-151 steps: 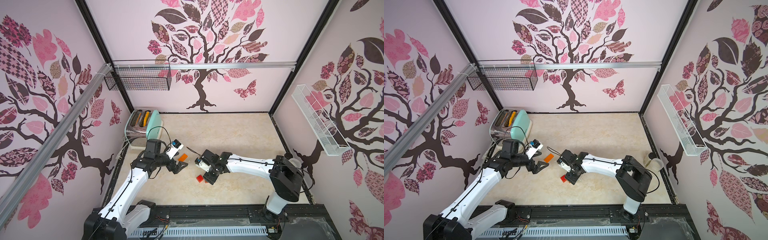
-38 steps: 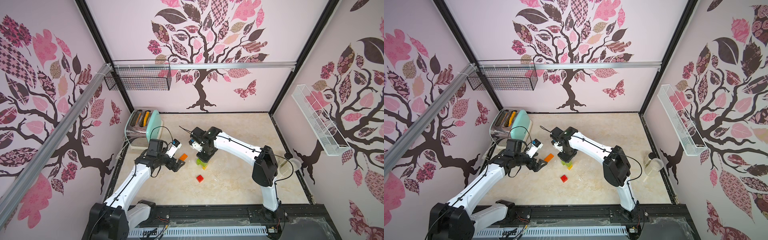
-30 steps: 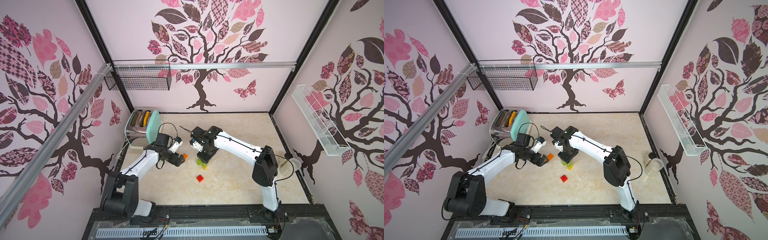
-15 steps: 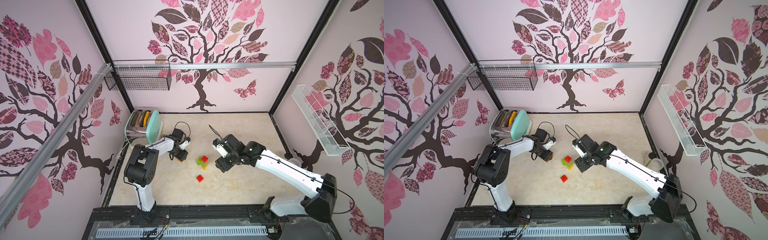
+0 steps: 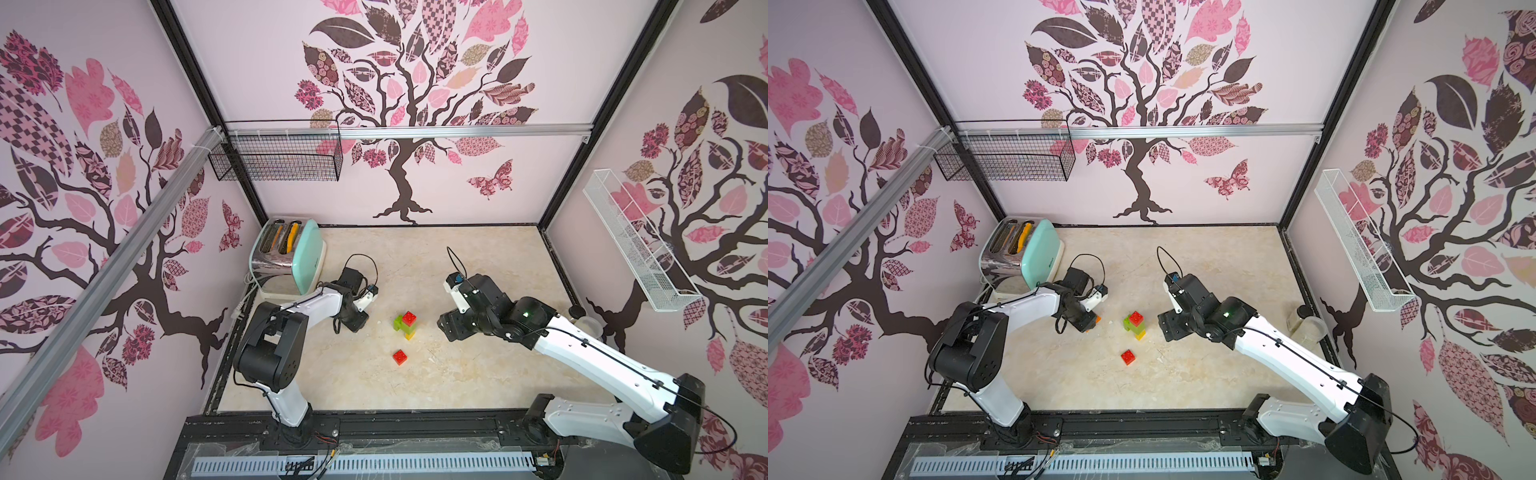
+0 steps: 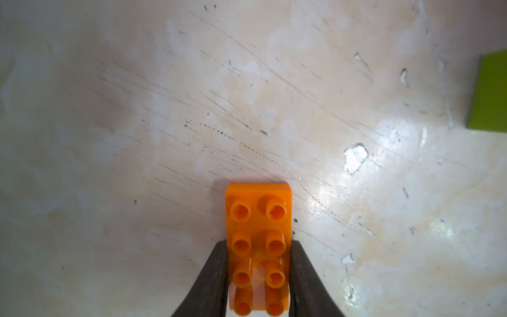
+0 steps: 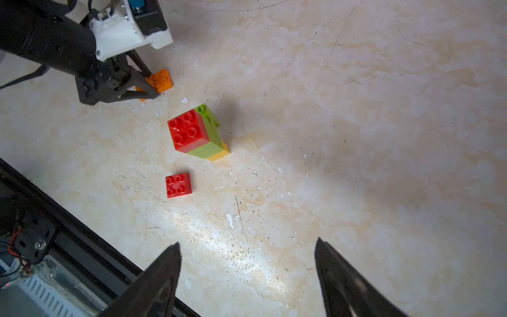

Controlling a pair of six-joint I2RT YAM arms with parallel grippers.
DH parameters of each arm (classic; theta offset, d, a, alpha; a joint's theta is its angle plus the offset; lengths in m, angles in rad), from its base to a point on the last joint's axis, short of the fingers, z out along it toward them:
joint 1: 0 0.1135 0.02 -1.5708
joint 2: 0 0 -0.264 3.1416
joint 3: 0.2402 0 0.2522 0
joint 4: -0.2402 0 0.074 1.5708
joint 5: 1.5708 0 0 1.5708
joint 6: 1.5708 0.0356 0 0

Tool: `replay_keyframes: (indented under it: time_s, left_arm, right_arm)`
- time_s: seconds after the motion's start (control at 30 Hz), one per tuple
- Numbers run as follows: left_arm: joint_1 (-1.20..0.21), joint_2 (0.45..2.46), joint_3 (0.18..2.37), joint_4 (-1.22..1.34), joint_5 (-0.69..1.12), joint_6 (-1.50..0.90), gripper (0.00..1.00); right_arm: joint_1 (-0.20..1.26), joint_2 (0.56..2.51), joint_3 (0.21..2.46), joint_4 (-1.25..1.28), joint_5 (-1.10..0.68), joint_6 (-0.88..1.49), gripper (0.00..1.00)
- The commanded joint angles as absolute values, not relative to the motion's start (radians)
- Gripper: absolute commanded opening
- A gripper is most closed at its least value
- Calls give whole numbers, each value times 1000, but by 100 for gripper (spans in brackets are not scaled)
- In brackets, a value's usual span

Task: Assemble a giraffe with lego
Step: Pick up the lego brick from the center of the board.

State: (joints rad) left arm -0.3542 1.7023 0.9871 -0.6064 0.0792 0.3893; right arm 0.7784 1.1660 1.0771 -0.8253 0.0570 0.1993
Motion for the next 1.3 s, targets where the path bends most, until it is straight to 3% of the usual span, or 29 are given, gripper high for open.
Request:
replay_keyframes:
  time_s: [0.0, 0.17, 0.33, 0.5, 0.73, 1.27]
  left_arm:
    - [-358, 1607, 1015, -667, 97, 456, 27]
    - [-363, 1442, 1103, -723, 240, 663, 24]
    - [-395, 1369, 1212, -883, 544, 1091, 33]
    - [-536, 1485, 1440, -1126, 498, 1275, 34]
    - [-625, 1533, 1510, -1165, 484, 1365, 34]
    - [-652, 1553, 1551, -1128, 460, 1340, 32]
  right_arm:
    - [769, 1146, 1106, -802, 54, 295, 79]
    - [738, 1110, 1085, -738, -84, 473, 75]
    - [713, 1089, 1003, -513, -291, 674, 71]
    - [714, 1179, 990, -365, -451, 785, 68]
    - [714, 1204, 970, -229, -541, 850, 64]
    - [714, 1207, 893, -186, -602, 861, 19]
